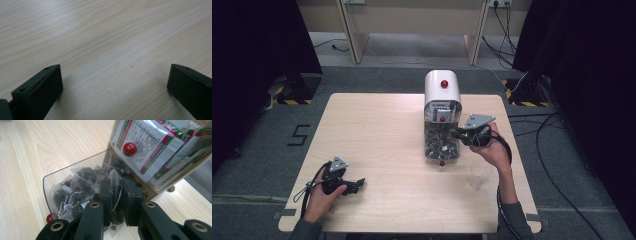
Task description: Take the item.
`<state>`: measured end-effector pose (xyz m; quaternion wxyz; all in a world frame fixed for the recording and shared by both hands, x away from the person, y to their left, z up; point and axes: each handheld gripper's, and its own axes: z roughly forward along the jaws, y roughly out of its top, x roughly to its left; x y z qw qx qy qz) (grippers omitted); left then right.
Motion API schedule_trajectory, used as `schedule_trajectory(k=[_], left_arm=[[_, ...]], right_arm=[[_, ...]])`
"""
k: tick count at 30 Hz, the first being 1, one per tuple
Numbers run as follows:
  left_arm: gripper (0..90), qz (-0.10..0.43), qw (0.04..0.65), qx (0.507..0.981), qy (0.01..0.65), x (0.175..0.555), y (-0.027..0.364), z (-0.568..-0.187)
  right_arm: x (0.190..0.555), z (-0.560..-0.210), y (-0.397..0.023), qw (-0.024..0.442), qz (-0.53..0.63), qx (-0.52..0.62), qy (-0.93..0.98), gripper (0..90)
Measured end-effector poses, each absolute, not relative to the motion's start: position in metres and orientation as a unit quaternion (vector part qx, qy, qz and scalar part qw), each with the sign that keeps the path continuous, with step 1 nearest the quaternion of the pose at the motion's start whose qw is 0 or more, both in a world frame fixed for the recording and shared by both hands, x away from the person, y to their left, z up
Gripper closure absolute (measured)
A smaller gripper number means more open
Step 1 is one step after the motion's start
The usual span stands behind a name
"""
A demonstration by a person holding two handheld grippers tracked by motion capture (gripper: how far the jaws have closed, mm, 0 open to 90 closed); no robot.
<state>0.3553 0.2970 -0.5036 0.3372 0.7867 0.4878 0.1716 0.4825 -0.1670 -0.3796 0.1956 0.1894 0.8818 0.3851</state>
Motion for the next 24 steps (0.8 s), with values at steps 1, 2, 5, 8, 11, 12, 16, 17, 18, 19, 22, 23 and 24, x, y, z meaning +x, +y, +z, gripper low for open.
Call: schedule_trajectory(k=[1,2,5,8,11,12,16,17,18,19,22,23,24], left_arm=[[0.0,0.172,0.337,0.787,0.488,0.355,0.297,-0.504],[0.0,0.172,0.337,0.787,0.488,0.355,0.297,-0.504],[0.0,0.172,0.337,0.787,0.488,0.355,0.297,-0.504],[0.0,0.172,0.337,0.787,0.488,0.355,0.297,-0.504],[0.0,0.172,0.337,0.787,0.488,0.355,0.297,-0.504],[0.0,0.172,0.337,0.787,0.488,0.355,0.297,-0.504],[0.0,0.172,0.337,0.787,0.488,0.355,0.297,-0.504],[0.0,0.172,0.337,0.787,0.488,0.355,0.297,-0.504],[0.0,0.172,0.337,0.787,0.488,0.355,0.297,-0.504],[0.0,0.172,0.337,0.787,0.488,0.355,0.297,-0.504],[0.0,0.172,0.337,0.787,0.488,0.355,0.297,-0.504],[0.0,0.172,0.337,0.787,0.488,0.355,0.297,-0.504],[0.0,0.172,0.337,0.787,0.488,0.355,0.297,-0.504]], right_arm=[[0.482,-0.379,-0.168,0.197,0.387,0.19,0.881,79.7],[0.481,-0.377,-0.17,0.199,0.388,0.192,0.879,79.7],[0.478,-0.373,-0.175,0.207,0.391,0.192,0.876,79.7],[0.476,-0.369,-0.18,0.211,0.396,0.198,0.871,79.7],[0.472,-0.366,-0.185,0.215,0.398,0.201,0.869,79.7],[0.471,-0.366,-0.186,0.215,0.399,0.204,0.868,79.7],[0.466,-0.364,-0.194,0.214,0.4,0.211,0.865,79.7],[0.465,-0.364,-0.196,0.215,0.402,0.213,0.864,79.6],[0.464,-0.364,-0.199,0.215,0.402,0.216,0.863,79.7],[0.463,-0.364,-0.2,0.216,0.401,0.216,0.863,79.6],[0.46,-0.362,-0.207,0.217,0.408,0.223,0.859,79.7],[0.459,-0.362,-0.21,0.218,0.41,0.225,0.857,79.7],[0.456,-0.36,-0.214,0.223,0.413,0.227,0.853,79.6]])
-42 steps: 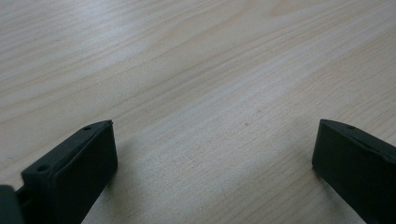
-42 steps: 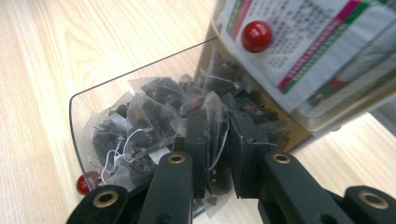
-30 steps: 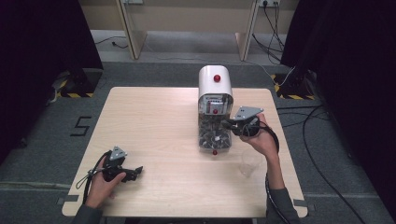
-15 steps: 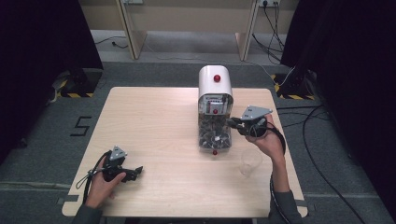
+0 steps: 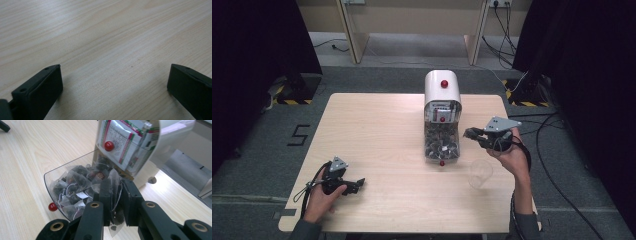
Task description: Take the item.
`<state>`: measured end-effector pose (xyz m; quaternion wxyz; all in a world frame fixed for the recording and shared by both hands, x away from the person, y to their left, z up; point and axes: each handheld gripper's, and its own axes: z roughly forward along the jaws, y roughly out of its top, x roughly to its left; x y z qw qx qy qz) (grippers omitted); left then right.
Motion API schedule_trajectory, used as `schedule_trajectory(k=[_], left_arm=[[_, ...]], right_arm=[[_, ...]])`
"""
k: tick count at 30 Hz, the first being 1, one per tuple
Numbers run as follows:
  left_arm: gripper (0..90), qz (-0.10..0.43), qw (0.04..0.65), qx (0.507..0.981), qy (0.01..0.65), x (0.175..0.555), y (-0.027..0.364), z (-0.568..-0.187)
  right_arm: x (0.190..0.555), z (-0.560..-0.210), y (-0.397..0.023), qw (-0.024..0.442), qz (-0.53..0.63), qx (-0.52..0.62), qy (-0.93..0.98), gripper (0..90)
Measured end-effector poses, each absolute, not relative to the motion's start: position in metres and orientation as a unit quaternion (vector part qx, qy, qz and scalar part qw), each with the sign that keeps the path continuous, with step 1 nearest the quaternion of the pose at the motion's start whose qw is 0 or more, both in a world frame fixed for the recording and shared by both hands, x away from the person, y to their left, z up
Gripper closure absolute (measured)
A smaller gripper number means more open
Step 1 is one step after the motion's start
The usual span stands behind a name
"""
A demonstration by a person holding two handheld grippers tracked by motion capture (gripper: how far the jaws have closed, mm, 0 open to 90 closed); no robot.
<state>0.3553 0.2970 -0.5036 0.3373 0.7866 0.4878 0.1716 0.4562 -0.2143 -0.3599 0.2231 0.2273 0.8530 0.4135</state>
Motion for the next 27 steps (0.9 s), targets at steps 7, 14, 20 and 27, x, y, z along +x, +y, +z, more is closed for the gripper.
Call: schedule_trajectory(k=[7,14,20,27], left_arm=[[0.0,0.172,0.337,0.787,0.488,0.355,0.297,-0.504],[0.0,0.172,0.337,0.787,0.488,0.355,0.297,-0.504],[0.0,0.171,0.337,0.787,0.488,0.355,0.297,-0.504],[0.0,0.172,0.337,0.787,0.488,0.355,0.297,-0.504]], right_arm=[[0.447,-0.359,-0.221,0.217,0.409,0.236,0.854,79.6],[0.442,-0.359,-0.224,0.214,0.418,0.236,0.851,79.6],[0.438,-0.359,-0.229,0.214,0.42,0.237,0.849,79.6],[0.429,-0.356,-0.234,0.217,0.42,0.238,0.848,79.6]])
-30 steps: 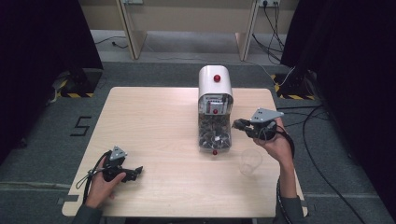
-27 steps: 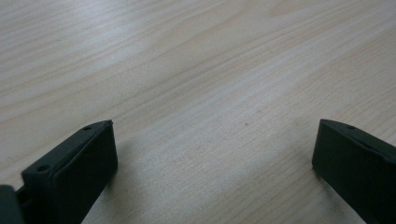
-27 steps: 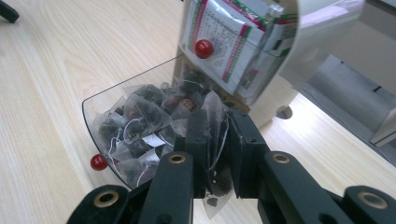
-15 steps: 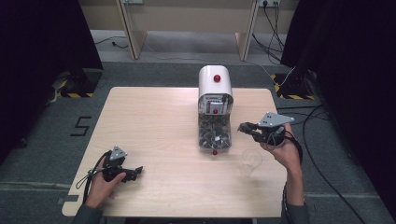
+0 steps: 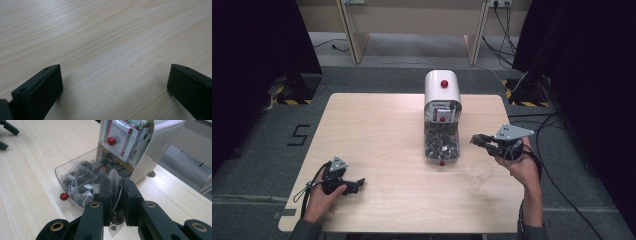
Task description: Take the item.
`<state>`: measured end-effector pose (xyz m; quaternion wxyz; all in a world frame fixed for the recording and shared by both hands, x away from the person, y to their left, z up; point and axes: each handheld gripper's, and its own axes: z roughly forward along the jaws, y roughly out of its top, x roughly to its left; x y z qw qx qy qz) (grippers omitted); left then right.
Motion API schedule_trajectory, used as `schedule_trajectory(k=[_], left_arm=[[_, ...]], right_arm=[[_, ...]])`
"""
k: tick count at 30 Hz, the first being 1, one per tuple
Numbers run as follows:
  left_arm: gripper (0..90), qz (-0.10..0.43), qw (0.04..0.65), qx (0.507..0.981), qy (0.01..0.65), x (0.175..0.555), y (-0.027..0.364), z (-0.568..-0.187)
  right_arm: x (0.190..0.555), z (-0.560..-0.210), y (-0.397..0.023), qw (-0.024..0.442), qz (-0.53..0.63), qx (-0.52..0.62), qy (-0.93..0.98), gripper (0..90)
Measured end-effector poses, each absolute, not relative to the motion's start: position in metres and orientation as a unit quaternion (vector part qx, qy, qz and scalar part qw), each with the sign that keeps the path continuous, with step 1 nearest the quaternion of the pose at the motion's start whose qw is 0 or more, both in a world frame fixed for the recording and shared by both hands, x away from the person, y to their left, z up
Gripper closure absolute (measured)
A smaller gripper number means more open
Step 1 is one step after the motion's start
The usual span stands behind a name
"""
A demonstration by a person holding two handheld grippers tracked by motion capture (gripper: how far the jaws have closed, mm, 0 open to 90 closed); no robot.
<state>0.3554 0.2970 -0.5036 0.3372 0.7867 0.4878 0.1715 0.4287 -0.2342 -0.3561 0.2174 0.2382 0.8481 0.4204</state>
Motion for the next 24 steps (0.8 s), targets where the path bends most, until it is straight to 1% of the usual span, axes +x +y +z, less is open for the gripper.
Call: schedule_trajectory(k=[5,24], left_arm=[[0.0,0.171,0.337,0.787,0.488,0.355,0.297,-0.504],[0.0,0.171,0.337,0.787,0.488,0.355,0.297,-0.504]], right_arm=[[0.418,-0.353,-0.233,0.221,0.417,0.234,0.85,79.6],[0.404,-0.355,-0.246,0.221,0.409,0.243,0.851,79.6]])
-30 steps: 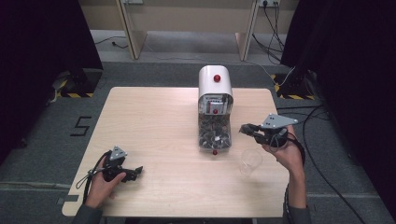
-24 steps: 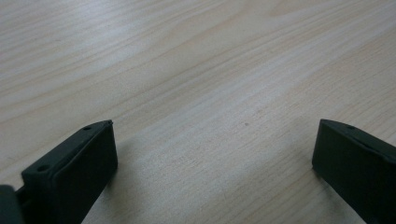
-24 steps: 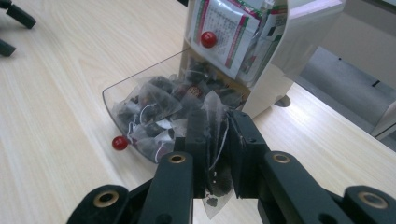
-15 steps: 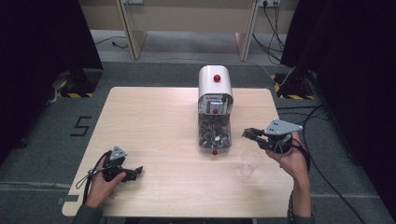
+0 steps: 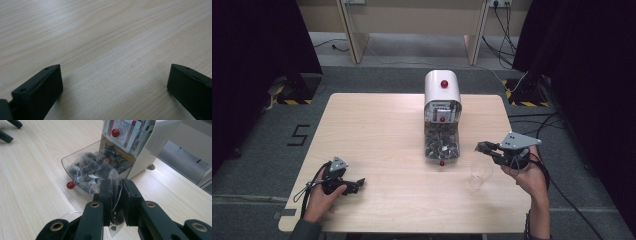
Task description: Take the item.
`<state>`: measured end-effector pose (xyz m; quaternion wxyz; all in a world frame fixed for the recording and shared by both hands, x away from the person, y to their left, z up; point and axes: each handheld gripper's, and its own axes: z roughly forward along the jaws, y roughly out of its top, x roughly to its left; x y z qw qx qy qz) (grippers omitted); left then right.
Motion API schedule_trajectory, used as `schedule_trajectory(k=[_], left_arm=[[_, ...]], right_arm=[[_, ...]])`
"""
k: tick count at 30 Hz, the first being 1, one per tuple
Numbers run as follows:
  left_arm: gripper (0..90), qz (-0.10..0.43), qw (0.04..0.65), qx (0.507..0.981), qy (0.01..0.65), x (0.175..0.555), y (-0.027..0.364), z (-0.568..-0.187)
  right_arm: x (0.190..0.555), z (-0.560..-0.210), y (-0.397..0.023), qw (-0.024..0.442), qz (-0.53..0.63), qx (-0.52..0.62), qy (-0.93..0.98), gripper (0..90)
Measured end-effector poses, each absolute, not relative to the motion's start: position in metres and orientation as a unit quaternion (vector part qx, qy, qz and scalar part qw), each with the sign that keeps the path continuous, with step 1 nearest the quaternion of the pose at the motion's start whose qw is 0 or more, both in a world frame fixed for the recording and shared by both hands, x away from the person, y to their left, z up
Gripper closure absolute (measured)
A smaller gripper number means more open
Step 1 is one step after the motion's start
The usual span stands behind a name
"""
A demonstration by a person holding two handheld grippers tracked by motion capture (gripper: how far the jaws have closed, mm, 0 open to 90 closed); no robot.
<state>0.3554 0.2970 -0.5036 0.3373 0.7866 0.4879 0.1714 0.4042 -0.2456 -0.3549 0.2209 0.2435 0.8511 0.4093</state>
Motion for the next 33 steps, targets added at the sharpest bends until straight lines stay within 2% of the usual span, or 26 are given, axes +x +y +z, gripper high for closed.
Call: schedule_trajectory(k=[8,33], left_arm=[[0.0,0.171,0.337,0.787,0.488,0.355,0.297,-0.504],[0.0,0.171,0.337,0.787,0.488,0.355,0.297,-0.504]], right_arm=[[0.395,-0.354,-0.247,0.216,0.403,0.246,0.855,79.6],[0.39,-0.376,-0.251,0.139,0.375,0.246,0.883,79.4]])
